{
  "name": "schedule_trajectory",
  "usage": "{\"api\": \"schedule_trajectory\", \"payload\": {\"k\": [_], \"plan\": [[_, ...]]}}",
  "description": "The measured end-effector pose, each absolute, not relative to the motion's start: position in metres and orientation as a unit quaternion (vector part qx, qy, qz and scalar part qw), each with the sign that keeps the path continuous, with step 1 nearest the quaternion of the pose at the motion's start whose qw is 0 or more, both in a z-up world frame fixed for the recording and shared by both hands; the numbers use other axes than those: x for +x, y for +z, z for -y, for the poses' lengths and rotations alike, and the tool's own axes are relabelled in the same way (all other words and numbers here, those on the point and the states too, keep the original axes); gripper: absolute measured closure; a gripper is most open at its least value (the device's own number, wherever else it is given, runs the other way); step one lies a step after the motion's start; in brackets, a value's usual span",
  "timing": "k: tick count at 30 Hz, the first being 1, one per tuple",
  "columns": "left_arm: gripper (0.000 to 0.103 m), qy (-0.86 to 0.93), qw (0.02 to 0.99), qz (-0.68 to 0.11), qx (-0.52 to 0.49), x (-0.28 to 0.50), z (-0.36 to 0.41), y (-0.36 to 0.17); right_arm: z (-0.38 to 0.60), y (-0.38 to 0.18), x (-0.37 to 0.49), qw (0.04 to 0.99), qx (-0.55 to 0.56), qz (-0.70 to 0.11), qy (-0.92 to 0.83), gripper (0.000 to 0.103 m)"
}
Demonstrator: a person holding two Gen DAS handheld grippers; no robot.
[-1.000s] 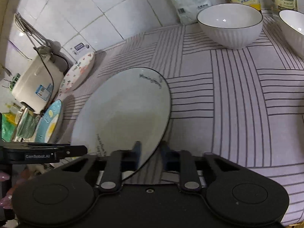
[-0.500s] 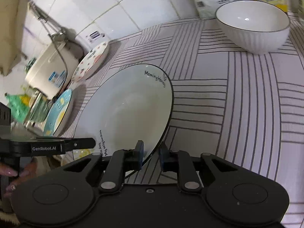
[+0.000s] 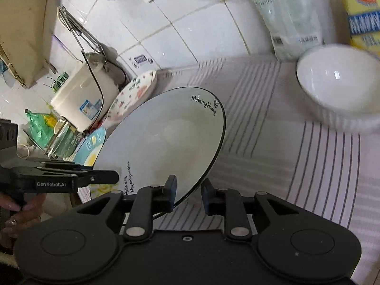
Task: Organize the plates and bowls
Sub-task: 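Lift the white plate upright and lean it against the wall tiles, then open the right gripper and move it to the blue egg plate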
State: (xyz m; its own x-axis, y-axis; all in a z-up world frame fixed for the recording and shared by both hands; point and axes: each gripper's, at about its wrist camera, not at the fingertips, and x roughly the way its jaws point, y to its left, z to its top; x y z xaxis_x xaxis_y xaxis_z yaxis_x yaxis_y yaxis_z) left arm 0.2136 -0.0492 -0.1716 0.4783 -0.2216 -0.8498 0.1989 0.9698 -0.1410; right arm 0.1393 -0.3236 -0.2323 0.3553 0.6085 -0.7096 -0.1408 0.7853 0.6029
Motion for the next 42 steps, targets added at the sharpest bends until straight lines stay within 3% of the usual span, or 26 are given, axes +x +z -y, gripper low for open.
{"api": "schedule_trajectory", "payload": {"k": [9, 28, 36, 38, 42], "plan": [[0.075, -0.156, 0.866, -0.474, 0.004, 0.281, 0.041, -0.166, 0.321, -0.230, 0.196, 0.816, 0.199, -0.493, 0.228, 0.074], [0.075, -0.098, 0.836, -0.536, -0.067, 0.344, 0.053, -0.221, 0.304, -0.266, 0.258, 0.819, 0.121, -0.539, 0.157, 0.074], [0.073, -0.057, 0.841, -0.535, -0.054, 0.332, 0.063, -0.205, 0.271, -0.255, 0.254, 0.825, 0.042, -0.556, 0.094, 0.060], [0.072, -0.053, 0.845, -0.530, -0.045, 0.323, 0.063, -0.196, 0.269, -0.242, 0.247, 0.834, 0.033, -0.544, 0.085, 0.048], [0.069, -0.057, 0.854, -0.516, -0.046, 0.295, 0.051, -0.178, 0.270, -0.209, 0.230, 0.848, 0.052, -0.520, 0.091, 0.040]]}}
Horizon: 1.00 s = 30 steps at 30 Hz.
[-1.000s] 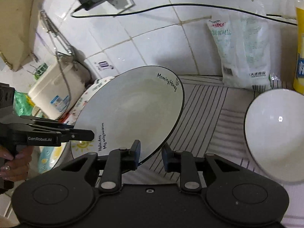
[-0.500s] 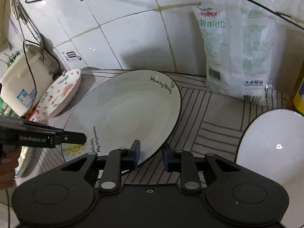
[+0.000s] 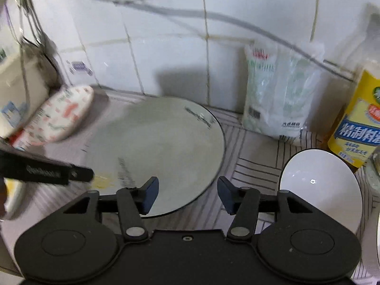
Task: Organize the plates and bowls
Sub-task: 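Open the right gripper and move it to the blue egg plate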
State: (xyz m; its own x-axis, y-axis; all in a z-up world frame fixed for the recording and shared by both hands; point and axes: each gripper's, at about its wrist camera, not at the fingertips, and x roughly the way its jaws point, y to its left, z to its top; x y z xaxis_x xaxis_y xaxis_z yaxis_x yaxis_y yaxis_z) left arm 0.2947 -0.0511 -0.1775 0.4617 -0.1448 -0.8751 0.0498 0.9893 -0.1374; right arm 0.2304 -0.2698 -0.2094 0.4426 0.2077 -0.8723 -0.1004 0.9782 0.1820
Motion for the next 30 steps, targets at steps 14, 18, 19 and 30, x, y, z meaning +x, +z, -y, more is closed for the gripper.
{"api": "schedule_trajectory", "payload": {"k": [14, 18, 19, 30], "plan": [[0.062, -0.087, 0.871, -0.482, -0.033, 0.199, -0.016, -0.123, 0.228, -0.124, 0.163, 0.882, 0.084, -0.453, 0.097, 0.031], [0.061, -0.077, 0.877, -0.472, -0.041, 0.177, -0.047, -0.110, 0.202, -0.103, 0.145, 0.887, 0.092, -0.437, 0.122, 0.031], [0.060, -0.064, 0.882, -0.466, -0.038, 0.170, -0.055, -0.108, 0.194, -0.098, 0.140, 0.888, 0.092, -0.432, 0.131, 0.031], [0.057, -0.021, 0.890, -0.453, -0.053, 0.145, -0.152, -0.131, 0.116, -0.096, 0.112, 0.882, 0.091, -0.426, 0.178, 0.030]]}}
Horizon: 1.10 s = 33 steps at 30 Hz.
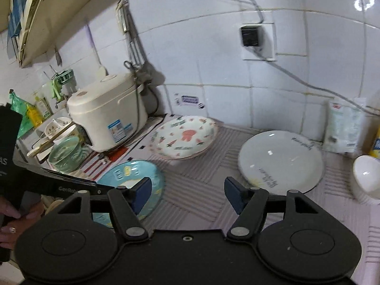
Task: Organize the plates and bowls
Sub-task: 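Open the right gripper and move it to the blue egg plate, then close the right gripper on the egg plate rim and tilt it up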
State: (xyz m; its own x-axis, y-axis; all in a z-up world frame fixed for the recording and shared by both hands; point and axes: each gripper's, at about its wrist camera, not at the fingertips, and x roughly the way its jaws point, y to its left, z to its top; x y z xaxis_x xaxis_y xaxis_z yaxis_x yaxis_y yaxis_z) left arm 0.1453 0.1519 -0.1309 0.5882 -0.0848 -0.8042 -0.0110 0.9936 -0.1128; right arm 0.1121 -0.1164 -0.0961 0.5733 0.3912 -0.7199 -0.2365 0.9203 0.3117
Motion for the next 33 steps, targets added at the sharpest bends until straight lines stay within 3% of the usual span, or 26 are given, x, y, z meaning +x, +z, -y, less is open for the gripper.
{"api": "schedule_trajectory", "payload": {"k": [6, 8, 9, 12, 17, 21, 33], "plan": [[0.044, -0.033, 0.888, -0.456, 0.039, 0.146, -0.169, -0.151, 0.069, -0.106, 0.103, 0.883, 0.072, -0.424, 0.188, 0.030], [0.041, -0.043, 0.893, -0.444, 0.064, 0.147, -0.175, -0.155, 0.055, -0.113, 0.102, 0.888, 0.066, -0.418, 0.178, 0.014], [0.040, -0.052, 0.890, -0.448, 0.066, 0.150, -0.179, -0.158, 0.049, -0.117, 0.103, 0.892, 0.058, -0.417, 0.163, 0.011], [0.038, -0.058, 0.882, -0.463, 0.067, 0.159, -0.193, -0.166, 0.039, -0.130, 0.103, 0.906, 0.054, -0.392, 0.153, 0.011], [0.024, -0.088, 0.871, -0.482, 0.042, 0.173, -0.221, -0.186, 0.029, -0.164, 0.121, 0.890, 0.088, -0.422, 0.147, 0.011], [0.020, -0.115, 0.864, -0.489, 0.026, 0.178, -0.236, -0.199, 0.028, -0.192, 0.131, 0.868, 0.148, -0.455, 0.138, 0.011], [0.023, -0.155, 0.852, -0.500, -0.017, 0.197, -0.261, -0.212, 0.003, -0.224, 0.147, 0.822, 0.190, -0.517, 0.145, 0.020]]}}
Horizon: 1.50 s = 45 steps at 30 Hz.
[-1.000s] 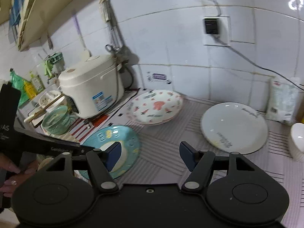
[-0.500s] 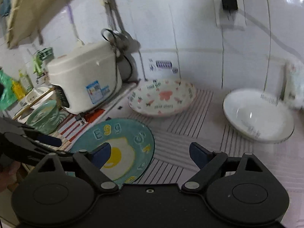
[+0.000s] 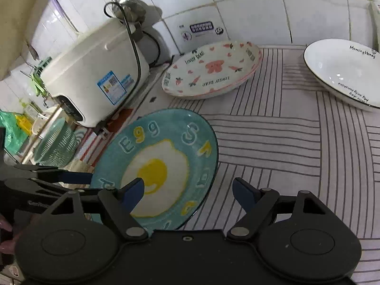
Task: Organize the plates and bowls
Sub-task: 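Close the right gripper on the egg plate rim and tilt it up, then carry the egg plate and lean it against the white plate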
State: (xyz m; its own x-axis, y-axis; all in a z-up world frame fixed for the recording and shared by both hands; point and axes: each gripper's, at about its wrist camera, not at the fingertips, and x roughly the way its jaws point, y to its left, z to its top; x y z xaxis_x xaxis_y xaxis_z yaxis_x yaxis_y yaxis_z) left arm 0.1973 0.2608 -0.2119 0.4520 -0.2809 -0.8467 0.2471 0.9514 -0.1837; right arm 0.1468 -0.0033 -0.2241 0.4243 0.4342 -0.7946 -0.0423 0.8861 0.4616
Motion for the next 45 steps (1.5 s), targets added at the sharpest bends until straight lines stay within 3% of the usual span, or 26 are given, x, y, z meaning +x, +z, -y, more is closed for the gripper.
{"api": "schedule_trajectory", "payload": {"k": [2, 6, 7, 9, 10, 11, 29, 45], "plan": [[0.023, -0.161, 0.850, -0.502, -0.016, 0.198, -0.262, -0.214, 0.003, -0.228, 0.149, 0.815, 0.196, -0.526, 0.144, 0.029], [0.047, -0.150, 0.841, -0.520, -0.015, 0.201, -0.264, -0.223, 0.008, -0.236, 0.151, 0.800, 0.231, -0.536, 0.138, 0.048], [0.050, -0.148, 0.840, -0.522, -0.018, 0.201, -0.265, -0.224, 0.009, -0.238, 0.151, 0.798, 0.233, -0.538, 0.138, 0.057], [0.065, -0.138, 0.841, -0.523, -0.016, 0.201, -0.266, -0.228, 0.009, -0.241, 0.152, 0.793, 0.236, -0.544, 0.140, 0.074], [0.067, -0.133, 0.841, -0.525, -0.016, 0.201, -0.267, -0.230, 0.009, -0.242, 0.152, 0.790, 0.239, -0.548, 0.139, 0.083], [0.068, -0.132, 0.842, -0.523, -0.027, 0.201, -0.269, -0.231, 0.009, -0.243, 0.151, 0.787, 0.242, -0.550, 0.136, 0.086], [0.069, -0.092, 0.826, -0.552, -0.070, 0.214, -0.266, -0.225, 0.021, -0.252, 0.172, 0.760, 0.249, -0.567, 0.198, 0.086], [0.071, -0.158, 0.838, -0.522, 0.006, 0.214, -0.184, -0.188, 0.089, -0.231, 0.152, 0.772, 0.251, -0.552, 0.190, 0.084]]}}
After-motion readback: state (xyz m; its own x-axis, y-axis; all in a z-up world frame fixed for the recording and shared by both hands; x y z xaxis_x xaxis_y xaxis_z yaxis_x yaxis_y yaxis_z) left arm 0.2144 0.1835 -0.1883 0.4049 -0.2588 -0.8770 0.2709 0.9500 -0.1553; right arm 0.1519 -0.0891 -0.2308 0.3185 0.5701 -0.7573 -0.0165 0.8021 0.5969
